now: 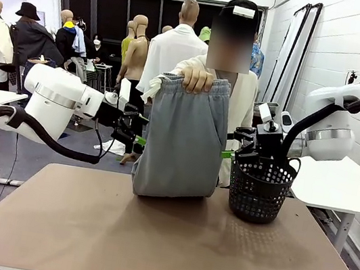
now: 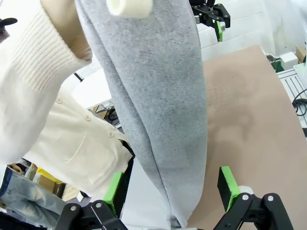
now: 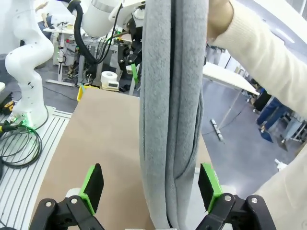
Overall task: Fold the training pants.
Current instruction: Grab both ends of the Training pants handed by a person.
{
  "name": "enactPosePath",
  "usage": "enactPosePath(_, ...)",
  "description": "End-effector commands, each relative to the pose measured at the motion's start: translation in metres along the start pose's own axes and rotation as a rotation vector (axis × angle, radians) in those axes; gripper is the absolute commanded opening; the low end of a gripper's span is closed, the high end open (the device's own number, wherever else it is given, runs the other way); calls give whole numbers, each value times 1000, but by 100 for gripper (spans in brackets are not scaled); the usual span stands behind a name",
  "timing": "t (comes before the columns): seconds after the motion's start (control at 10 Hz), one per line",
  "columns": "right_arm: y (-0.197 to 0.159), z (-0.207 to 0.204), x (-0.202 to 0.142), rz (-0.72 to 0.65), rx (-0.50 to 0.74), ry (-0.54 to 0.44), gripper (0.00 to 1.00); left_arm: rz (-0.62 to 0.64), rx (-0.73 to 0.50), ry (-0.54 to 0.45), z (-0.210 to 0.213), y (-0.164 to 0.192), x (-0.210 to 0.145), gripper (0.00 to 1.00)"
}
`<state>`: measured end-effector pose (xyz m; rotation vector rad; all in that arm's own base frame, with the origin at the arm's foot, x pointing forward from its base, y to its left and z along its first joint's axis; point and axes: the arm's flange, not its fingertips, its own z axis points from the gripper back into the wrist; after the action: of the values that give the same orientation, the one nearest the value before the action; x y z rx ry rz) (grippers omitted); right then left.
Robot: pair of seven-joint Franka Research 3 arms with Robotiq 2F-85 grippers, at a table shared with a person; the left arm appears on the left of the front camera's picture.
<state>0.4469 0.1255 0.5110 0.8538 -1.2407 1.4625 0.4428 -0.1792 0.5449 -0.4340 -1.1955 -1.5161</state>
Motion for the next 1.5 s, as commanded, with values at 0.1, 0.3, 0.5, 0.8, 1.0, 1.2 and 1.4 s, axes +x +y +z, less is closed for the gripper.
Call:
enactPosePath(0.1, -2, -4, 6, 45, -17, -48, 100, 111, -53, -71, -1, 9, 7, 100)
enactPosePath(0.3, -2, -5, 6, 69, -31, -1, 100, 142, -62, -85, 2, 10, 6, 100)
enactPosePath(0.5, 0, -3, 6, 27, -1, -13, 100, 96, -53, -58, 0, 3, 6, 100)
enactPosePath(0.8, -1, -2, 5, 33, -5, -7, 100, 110, -65, -63, 0, 3, 6, 100)
enactPosePath(1.0, -6, -11, 21, 39, -5, -40, 100, 88, -55, -120, 0, 6, 26, 100)
enactPosePath(1.2, -9, -14, 31, 51, -11, -68, 100, 96, -55, -138, 0, 7, 35, 100)
enactPosePath(1.4, -12, -14, 43, 48, 5, -108, 100, 109, -55, -142, -1, 7, 40, 100)
